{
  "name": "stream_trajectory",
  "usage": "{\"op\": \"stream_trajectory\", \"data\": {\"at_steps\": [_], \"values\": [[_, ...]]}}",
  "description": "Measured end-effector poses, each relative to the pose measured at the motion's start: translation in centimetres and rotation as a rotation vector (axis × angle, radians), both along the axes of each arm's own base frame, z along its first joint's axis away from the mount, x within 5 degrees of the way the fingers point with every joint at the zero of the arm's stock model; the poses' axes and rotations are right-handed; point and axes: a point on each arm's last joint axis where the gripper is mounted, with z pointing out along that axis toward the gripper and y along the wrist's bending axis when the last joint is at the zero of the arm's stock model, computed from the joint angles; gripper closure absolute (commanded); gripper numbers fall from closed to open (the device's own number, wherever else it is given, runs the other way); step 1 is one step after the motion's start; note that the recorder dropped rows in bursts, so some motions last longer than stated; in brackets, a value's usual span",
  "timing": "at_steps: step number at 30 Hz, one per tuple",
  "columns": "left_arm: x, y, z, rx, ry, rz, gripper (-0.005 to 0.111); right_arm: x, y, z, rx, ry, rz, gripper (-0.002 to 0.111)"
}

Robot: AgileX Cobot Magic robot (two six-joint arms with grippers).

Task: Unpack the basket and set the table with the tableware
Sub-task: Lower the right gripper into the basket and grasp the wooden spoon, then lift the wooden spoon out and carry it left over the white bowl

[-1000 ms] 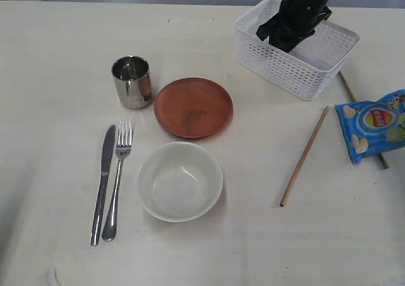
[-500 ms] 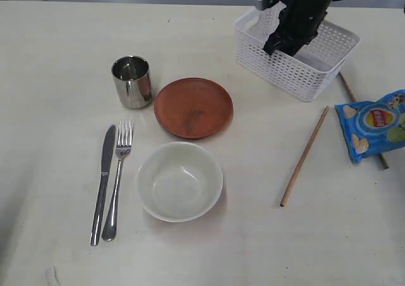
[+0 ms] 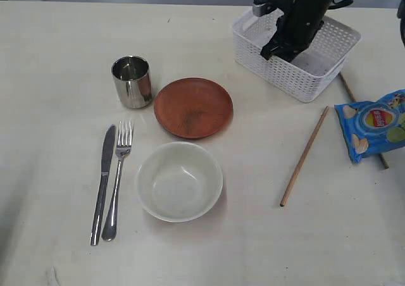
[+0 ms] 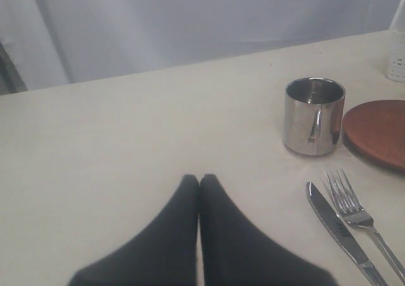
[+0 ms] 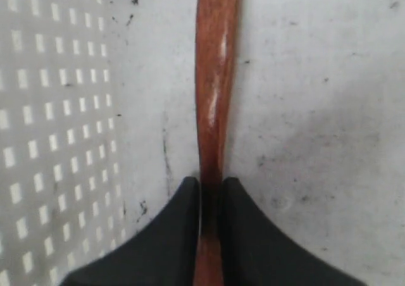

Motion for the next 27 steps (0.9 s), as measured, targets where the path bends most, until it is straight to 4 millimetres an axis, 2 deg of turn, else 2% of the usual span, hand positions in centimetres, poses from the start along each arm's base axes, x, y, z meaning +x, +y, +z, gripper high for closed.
{"op": "stream_trajectory", "data": {"at_steps": [9,16,27], "values": [[0.0,0.0,0.0,0.0,0.0,0.0,0.107,0.0,-0.1,0.1,-0.012,0.007,-0.062,0.109],[0.0,0.0,0.0,0.0,0.0,0.0,0.107,0.8,-0.7,1.5,-0.057,-0.112,-0.1,0.109],[0.0,0.0,0.0,0.0,0.0,0.0,0.107,0.5,-1.0,6.5,-0.044,-0.223,-0.151,0.109]]}}
